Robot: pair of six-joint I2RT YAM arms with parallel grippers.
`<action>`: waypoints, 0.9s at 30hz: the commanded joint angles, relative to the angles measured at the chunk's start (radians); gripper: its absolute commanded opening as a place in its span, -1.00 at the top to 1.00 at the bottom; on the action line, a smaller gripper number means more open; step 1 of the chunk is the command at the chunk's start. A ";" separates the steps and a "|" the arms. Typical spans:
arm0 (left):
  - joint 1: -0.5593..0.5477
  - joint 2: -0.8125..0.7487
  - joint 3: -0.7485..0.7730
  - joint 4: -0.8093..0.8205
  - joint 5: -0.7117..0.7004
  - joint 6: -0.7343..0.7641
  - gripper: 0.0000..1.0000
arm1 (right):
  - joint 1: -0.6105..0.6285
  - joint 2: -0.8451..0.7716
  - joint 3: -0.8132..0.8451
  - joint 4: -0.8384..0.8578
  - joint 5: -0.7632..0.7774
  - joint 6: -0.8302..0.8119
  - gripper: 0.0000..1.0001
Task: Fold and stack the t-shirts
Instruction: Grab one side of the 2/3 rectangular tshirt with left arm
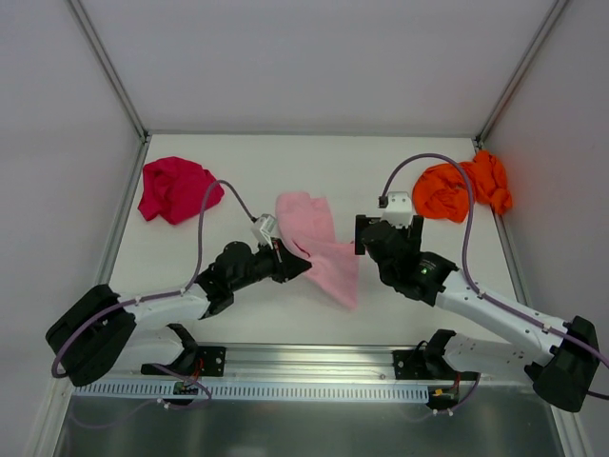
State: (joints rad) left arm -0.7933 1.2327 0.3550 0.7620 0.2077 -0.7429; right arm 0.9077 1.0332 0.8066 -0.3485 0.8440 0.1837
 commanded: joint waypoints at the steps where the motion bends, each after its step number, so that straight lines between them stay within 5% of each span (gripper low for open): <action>1: -0.012 -0.116 -0.037 -0.056 -0.088 0.011 1.00 | -0.009 -0.006 0.006 0.040 -0.009 0.010 -0.97; 15: -0.004 -0.227 0.004 -0.272 -0.415 0.011 1.00 | -0.013 0.028 -0.010 0.083 -0.083 -0.003 -0.97; 27: 0.035 -0.266 0.041 -0.337 -0.456 0.001 1.00 | -0.015 0.073 -0.041 0.166 -0.158 -0.038 -0.96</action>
State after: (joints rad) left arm -0.7700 1.0275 0.3832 0.4347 -0.2035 -0.7433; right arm 0.8986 1.0981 0.7689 -0.2424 0.6979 0.1612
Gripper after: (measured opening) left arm 0.012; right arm 0.982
